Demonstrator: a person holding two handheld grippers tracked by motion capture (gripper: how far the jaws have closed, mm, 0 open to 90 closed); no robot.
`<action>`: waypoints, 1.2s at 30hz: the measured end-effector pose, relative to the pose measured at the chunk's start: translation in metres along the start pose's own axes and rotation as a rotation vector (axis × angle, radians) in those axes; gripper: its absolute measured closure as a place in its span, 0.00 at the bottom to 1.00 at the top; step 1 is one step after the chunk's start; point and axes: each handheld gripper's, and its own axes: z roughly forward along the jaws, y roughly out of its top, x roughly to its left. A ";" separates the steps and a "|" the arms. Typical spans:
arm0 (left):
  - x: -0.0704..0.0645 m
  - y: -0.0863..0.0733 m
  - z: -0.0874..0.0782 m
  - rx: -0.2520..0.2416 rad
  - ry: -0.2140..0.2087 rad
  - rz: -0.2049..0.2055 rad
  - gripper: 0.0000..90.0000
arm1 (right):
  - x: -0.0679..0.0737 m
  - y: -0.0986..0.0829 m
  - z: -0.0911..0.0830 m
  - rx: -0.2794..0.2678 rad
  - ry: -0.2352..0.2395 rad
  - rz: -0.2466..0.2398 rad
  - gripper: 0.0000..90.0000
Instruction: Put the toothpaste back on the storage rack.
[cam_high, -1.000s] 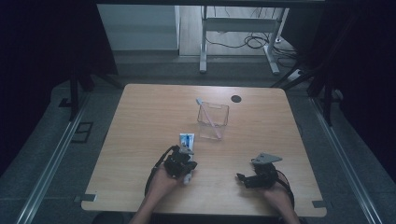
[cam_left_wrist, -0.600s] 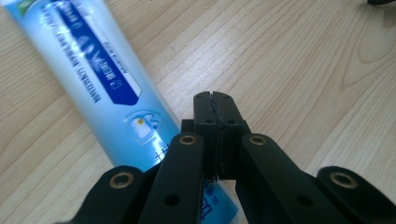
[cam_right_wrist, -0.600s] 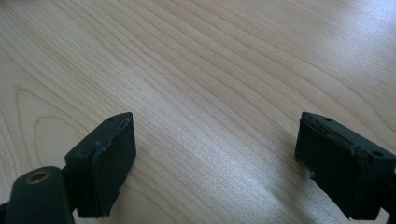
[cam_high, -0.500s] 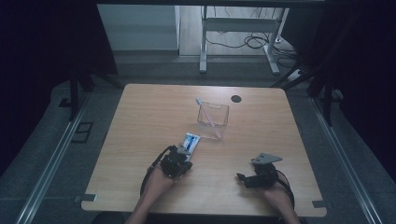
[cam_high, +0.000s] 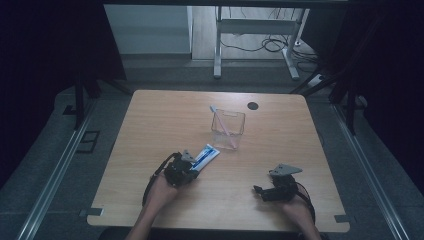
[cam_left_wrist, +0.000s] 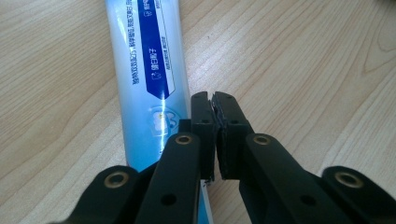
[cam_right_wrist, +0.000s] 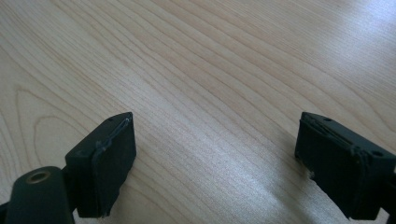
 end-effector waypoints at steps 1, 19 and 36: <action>0.000 0.001 -0.001 -0.002 -0.001 -0.002 0.95 | 0.000 0.000 0.000 0.000 0.000 0.000 0.13; 0.015 0.025 -0.012 0.046 0.060 -0.007 0.78 | 0.000 0.000 0.000 0.000 0.000 0.000 0.13; 0.026 0.040 0.006 0.148 0.047 -0.059 0.65 | 0.000 0.000 0.000 0.001 0.000 -0.003 0.13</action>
